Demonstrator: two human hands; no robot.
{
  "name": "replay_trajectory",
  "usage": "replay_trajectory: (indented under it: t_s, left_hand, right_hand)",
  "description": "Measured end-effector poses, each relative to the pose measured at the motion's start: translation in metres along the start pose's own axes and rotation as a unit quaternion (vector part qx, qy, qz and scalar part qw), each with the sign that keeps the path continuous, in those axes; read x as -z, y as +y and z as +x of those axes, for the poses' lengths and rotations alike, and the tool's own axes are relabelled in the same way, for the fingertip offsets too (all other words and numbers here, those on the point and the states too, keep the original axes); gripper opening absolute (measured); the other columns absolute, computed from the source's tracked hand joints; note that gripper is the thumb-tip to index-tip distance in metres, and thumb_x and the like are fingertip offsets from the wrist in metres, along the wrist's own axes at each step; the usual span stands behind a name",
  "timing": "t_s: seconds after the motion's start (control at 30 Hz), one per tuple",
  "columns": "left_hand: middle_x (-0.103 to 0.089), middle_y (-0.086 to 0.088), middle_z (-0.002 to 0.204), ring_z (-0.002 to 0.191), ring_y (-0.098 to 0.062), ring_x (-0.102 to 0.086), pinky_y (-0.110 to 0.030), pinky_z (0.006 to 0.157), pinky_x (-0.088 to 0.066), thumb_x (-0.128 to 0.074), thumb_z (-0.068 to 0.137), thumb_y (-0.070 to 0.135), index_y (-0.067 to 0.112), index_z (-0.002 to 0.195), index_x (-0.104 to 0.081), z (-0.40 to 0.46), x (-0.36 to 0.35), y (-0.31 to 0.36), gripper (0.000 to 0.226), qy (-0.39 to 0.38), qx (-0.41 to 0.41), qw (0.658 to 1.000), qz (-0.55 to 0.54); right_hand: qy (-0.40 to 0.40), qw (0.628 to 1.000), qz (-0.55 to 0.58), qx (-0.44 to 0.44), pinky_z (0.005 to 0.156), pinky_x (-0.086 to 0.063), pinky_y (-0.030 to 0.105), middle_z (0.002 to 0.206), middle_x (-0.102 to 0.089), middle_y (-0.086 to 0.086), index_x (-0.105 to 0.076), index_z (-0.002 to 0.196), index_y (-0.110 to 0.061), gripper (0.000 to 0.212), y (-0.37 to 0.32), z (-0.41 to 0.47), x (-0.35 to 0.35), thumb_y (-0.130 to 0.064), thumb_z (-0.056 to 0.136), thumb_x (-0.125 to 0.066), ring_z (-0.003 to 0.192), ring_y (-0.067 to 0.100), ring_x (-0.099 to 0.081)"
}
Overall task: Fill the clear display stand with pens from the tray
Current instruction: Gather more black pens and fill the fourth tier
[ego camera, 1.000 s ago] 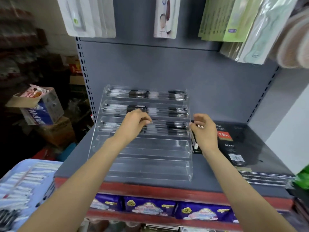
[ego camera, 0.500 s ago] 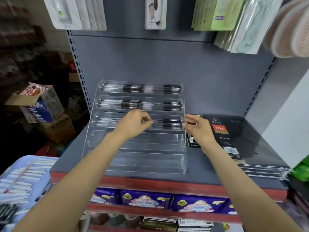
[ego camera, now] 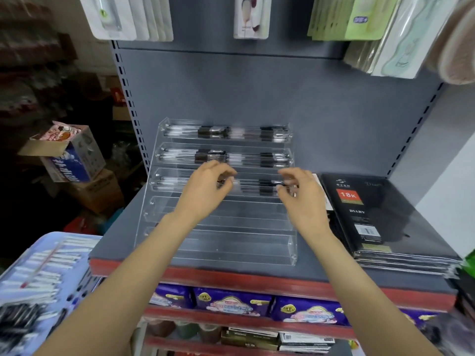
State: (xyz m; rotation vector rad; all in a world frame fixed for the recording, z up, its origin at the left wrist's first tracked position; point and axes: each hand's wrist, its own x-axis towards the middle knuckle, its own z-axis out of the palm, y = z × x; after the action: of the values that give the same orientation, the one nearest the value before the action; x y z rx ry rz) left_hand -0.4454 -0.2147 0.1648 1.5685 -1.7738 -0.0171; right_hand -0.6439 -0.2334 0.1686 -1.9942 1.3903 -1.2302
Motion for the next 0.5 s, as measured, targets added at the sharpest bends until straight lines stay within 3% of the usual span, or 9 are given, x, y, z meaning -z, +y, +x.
replay_trajectory:
  t_s: [0.07, 0.17, 0.23, 0.5]
  left_hand:
    - [-0.062, 0.006, 0.089, 0.081, -0.009, -0.056, -0.009, 0.073, -0.041, -0.058, 0.089, 0.015, 0.015, 0.099, -0.069, -0.016, 0.01, -0.001, 0.015, 0.038, -0.001, 0.999, -0.022]
    - [-0.068, 0.004, 0.085, 0.075, -0.012, -0.06, -0.021, 0.07, -0.048, -0.056, 0.089, 0.024, 0.016, 0.095, -0.07, -0.049, 0.029, -0.01, 0.017, 0.051, -0.001, 0.998, -0.02]
    - [-0.069, 0.002, 0.086, 0.076, -0.013, -0.061, -0.024, 0.07, -0.048, -0.053, 0.086, 0.027, 0.016, 0.095, -0.07, -0.074, 0.045, -0.026, 0.022, 0.05, 0.011, 0.999, -0.001]
    - [-0.068, -0.004, 0.086, 0.075, -0.021, -0.062, -0.028, 0.065, -0.042, -0.06, 0.089, 0.018, 0.016, 0.099, -0.068, -0.194, 0.128, -0.153, 0.013, -0.002, 0.177, 0.983, 0.042]
  right_hand:
    - [-0.04, 0.999, 0.032, -0.002, 0.074, -0.043, 0.005, 0.104, -0.061, 0.002, -0.062, 0.108, -0.013, 0.024, -0.015, -0.007, -0.013, -0.004, 0.086, -0.058, 0.08, 0.007, -0.056]
    - [-0.094, 0.995, 0.036, 0.0, 0.075, -0.045, 0.014, 0.094, -0.064, -0.001, -0.062, 0.107, -0.014, 0.022, -0.041, -0.024, -0.038, -0.006, 0.087, -0.056, 0.078, 0.007, -0.057]
    - [-0.122, 0.992, 0.039, 0.008, 0.072, -0.045, 0.011, 0.091, -0.065, -0.003, -0.063, 0.106, -0.015, 0.022, -0.061, -0.04, -0.062, -0.007, 0.088, -0.055, 0.077, 0.006, -0.057]
    - [-0.254, 0.966, 0.04, 0.029, 0.076, -0.045, 0.017, 0.099, -0.067, 0.003, -0.064, 0.108, -0.013, 0.021, -0.149, -0.129, -0.195, -0.009, 0.09, -0.053, 0.083, 0.012, -0.061]
